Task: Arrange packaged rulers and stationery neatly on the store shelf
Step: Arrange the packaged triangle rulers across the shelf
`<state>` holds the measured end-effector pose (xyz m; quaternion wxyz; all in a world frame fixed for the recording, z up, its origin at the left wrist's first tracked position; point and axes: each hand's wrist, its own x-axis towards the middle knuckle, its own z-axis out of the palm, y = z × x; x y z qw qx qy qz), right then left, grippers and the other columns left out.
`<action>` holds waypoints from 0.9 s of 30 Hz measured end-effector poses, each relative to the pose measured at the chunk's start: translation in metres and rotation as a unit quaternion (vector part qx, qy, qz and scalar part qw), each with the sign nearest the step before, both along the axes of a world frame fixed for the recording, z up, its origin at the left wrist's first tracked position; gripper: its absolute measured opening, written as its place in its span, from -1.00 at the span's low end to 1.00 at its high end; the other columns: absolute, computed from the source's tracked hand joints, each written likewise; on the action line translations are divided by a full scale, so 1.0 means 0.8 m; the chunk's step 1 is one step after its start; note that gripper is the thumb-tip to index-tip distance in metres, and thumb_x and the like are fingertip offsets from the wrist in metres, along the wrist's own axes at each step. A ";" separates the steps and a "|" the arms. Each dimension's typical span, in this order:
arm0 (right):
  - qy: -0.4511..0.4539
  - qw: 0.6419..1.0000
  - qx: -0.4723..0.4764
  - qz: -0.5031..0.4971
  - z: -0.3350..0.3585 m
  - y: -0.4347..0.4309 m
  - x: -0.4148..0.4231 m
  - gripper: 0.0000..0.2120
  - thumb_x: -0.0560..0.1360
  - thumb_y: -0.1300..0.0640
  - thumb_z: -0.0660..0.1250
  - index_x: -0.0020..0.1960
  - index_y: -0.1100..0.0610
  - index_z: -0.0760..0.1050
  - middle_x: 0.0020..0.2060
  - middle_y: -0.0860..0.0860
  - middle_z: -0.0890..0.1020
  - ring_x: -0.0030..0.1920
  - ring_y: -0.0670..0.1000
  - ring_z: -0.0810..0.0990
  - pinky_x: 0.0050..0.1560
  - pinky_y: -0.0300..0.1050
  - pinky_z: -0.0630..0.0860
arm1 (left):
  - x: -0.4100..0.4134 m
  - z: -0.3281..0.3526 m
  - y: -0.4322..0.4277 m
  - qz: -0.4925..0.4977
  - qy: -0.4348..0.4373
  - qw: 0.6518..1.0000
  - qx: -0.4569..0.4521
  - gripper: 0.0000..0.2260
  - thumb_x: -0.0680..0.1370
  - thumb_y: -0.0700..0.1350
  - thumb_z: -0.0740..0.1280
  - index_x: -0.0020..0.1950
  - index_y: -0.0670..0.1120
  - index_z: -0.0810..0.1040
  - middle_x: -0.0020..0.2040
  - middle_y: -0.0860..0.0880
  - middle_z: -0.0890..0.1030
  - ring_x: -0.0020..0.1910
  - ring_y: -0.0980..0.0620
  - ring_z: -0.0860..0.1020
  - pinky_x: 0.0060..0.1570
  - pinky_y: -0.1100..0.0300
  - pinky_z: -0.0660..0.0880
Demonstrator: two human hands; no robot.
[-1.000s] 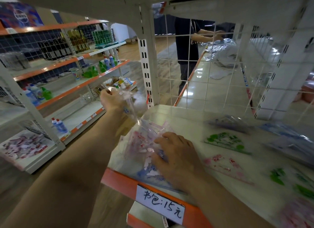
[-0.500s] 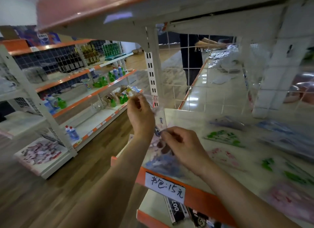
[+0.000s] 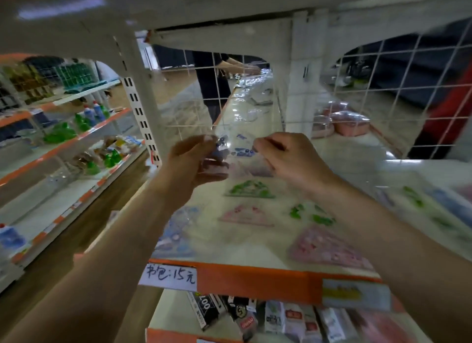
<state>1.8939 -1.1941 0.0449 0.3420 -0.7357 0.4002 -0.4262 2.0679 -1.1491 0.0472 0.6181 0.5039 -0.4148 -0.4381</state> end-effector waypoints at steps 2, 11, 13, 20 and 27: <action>0.015 1.000 -0.017 -0.001 0.006 -0.005 -0.019 -0.63 0.55 0.06 0.28 -0.38 0.21 0.44 -0.51 -0.01 0.42 -0.49 -0.12 0.34 -0.40 -0.26 0.30 | -0.011 0.003 -0.004 -0.027 -0.015 1.000 0.005 -0.89 0.57 -0.15 0.29 0.02 -0.15 0.57 -0.35 -0.02 0.60 -0.33 -0.01 0.62 -0.34 0.15 0.58; 0.098 0.995 -0.026 -0.014 -0.012 -0.014 -0.090 -0.74 0.49 0.19 0.36 0.18 0.09 0.57 -0.13 -0.09 0.63 -0.15 -0.20 0.59 -0.11 -0.41 0.48 | -0.031 -0.004 -0.019 -0.068 -0.037 0.995 0.067 -0.92 0.56 -0.18 0.31 -0.08 -0.19 0.53 -0.24 -0.10 0.57 -0.34 0.01 0.64 -0.36 0.17 0.58; 0.136 0.988 -0.060 -0.035 -0.013 -0.011 -0.098 -0.74 0.48 0.16 0.37 0.17 0.09 0.58 -0.14 -0.14 0.60 -0.15 -0.23 0.55 -0.10 -0.46 0.41 | -0.039 -0.005 -0.021 -0.086 -0.052 0.992 0.074 -0.91 0.57 -0.15 0.31 -0.08 -0.15 0.55 -0.20 -0.09 0.64 -0.38 0.06 0.62 -0.40 0.23 0.54; 0.200 0.967 -0.121 -0.099 0.002 -0.005 -0.135 -0.81 0.50 0.14 0.37 0.07 0.15 0.63 -0.05 -0.01 0.66 -0.02 -0.02 0.60 0.07 -0.12 0.49 | -0.066 -0.009 -0.040 -0.146 0.010 0.985 0.094 -0.87 0.58 -0.12 0.28 0.09 -0.10 0.53 0.02 -0.14 0.59 -0.50 0.16 0.49 -0.47 0.36 0.42; 0.252 0.952 -0.107 -0.141 -0.003 -0.027 -0.160 -0.79 0.50 0.11 0.32 -0.08 0.27 0.61 -0.16 0.18 0.65 -0.12 0.14 0.59 -0.04 0.02 0.50 | -0.055 -0.022 -0.052 -0.071 0.014 0.990 0.125 -0.93 0.59 -0.14 0.26 -0.07 -0.02 0.49 0.06 -0.10 0.62 -0.45 0.14 0.56 -0.46 0.34 0.49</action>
